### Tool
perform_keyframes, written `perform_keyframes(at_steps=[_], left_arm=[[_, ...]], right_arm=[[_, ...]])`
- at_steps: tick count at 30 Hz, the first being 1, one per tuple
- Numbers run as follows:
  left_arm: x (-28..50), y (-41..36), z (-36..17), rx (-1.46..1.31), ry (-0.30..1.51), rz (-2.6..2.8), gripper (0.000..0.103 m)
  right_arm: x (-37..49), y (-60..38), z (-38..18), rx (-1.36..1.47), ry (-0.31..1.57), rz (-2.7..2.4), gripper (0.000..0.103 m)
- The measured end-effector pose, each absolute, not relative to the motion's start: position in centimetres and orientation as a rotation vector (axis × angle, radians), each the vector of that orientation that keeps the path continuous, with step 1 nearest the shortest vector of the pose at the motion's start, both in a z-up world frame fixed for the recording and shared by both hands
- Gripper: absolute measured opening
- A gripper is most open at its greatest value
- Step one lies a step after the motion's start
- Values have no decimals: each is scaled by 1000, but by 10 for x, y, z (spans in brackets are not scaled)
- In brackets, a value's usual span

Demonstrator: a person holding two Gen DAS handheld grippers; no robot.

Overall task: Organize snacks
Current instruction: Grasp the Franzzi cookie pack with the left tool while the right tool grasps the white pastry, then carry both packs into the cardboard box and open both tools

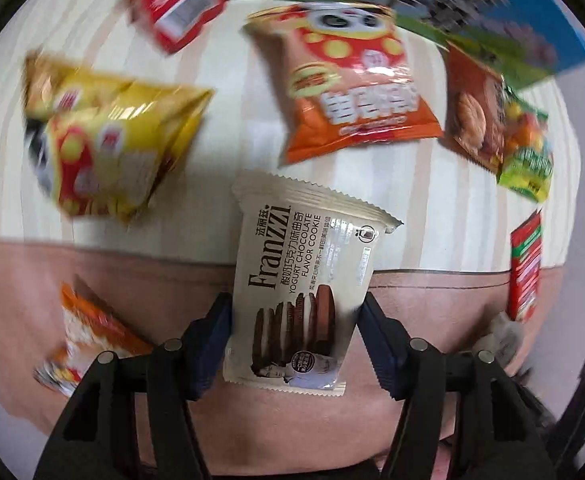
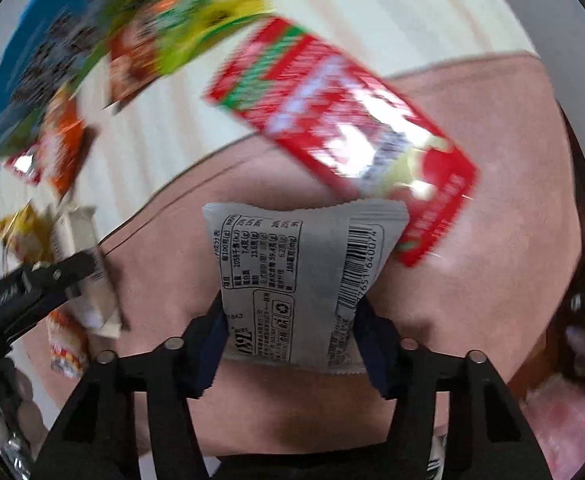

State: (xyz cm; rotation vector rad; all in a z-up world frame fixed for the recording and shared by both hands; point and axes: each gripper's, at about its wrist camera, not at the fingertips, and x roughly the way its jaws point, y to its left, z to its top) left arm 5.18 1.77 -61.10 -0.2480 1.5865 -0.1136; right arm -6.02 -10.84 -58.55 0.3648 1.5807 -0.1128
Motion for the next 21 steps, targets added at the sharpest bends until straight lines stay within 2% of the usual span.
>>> perform_keyframes(at_steps=[10, 13, 21], left_arm=[[5, 23, -637, -246, 1664, -81, 62], [3, 17, -650, -209, 1666, -78, 62], [0, 9, -660, -168, 1645, -70, 60]], right_arm=[[-60, -54, -593, 146, 1654, 90, 62], [-61, -54, -597, 164, 1661, 83, 67], [-36, -41, -613, 216, 1668, 37, 69]])
